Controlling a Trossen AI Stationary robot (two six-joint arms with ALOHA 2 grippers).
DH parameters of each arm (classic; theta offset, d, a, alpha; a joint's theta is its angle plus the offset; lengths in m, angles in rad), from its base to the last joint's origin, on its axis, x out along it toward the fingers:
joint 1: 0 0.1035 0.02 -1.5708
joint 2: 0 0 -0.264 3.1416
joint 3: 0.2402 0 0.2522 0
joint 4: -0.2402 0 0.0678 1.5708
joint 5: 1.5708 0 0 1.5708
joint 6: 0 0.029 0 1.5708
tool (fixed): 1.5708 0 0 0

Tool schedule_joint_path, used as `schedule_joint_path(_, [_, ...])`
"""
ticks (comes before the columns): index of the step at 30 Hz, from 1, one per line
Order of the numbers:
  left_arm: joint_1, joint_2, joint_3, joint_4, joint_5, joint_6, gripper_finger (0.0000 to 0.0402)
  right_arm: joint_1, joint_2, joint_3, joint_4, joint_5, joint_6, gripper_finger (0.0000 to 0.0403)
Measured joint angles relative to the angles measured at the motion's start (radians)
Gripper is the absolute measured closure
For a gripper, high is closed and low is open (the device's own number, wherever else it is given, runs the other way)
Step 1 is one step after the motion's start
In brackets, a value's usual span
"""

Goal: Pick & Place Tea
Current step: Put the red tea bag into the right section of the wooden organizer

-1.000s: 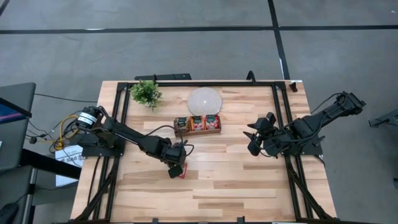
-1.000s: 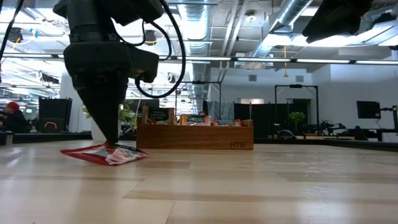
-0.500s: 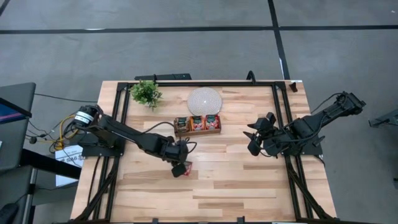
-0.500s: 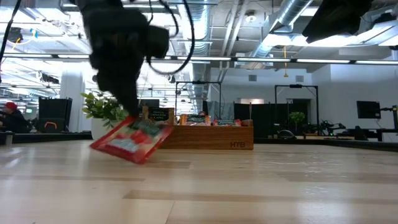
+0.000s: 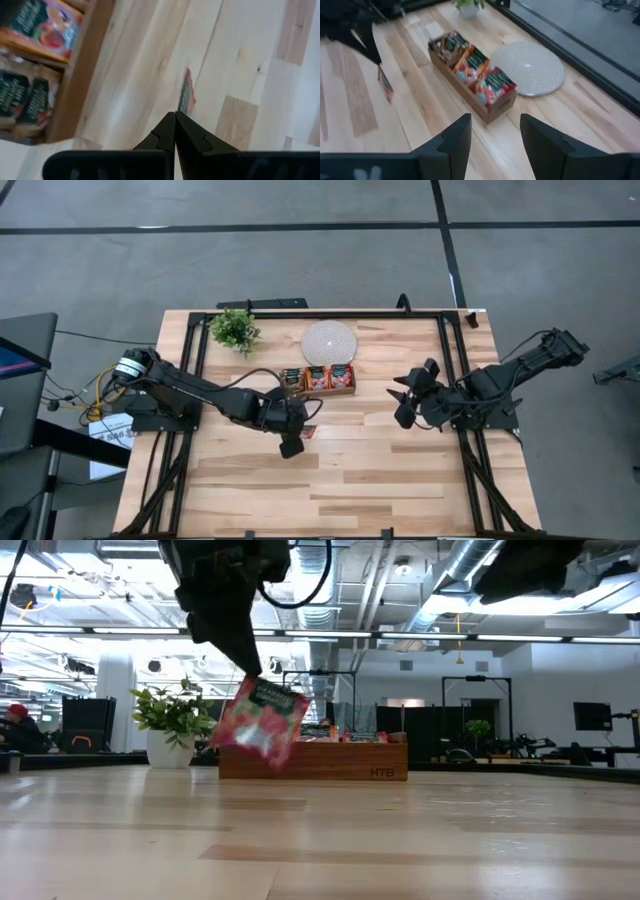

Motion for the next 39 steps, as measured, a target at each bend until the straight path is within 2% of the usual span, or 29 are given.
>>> schedule_joint_path(6, [0.018, 0.000, 0.042, 0.000, -0.049, 0.071, 0.0401, -0.054, 0.026, 0.002, 0.097, -0.036, -0.017, 0.0244])
schedule_joint_path(8, [0.027, 0.000, 0.066, 0.009, -0.067, 0.102, 0.0401, -0.072, 0.035, -0.002, 0.119, -0.096, -0.063, 0.0246])
schedule_joint_path(15, [0.056, 0.000, 0.144, 0.068, -0.108, 0.206, 0.0401, -0.140, 0.109, 0.001, 0.356, -0.361, -0.314, 0.0255])
schedule_joint_path(18, [0.059, 0.000, 0.173, 0.108, -0.123, 0.237, 0.0401, -0.165, 0.146, 0.001, 0.436, -0.416, -0.378, 0.0251])
schedule_joint_path(30, [0.059, 0.000, 0.212, 0.244, -0.173, 0.312, 0.0401, -0.226, 0.173, 0.037, 0.484, -0.444, -0.493, 0.0171])
schedule_joint_path(39, [0.060, 0.000, 0.212, 0.309, -0.199, 0.349, 0.0401, -0.230, 0.172, 0.041, 0.484, -0.469, -0.499, 0.0163])
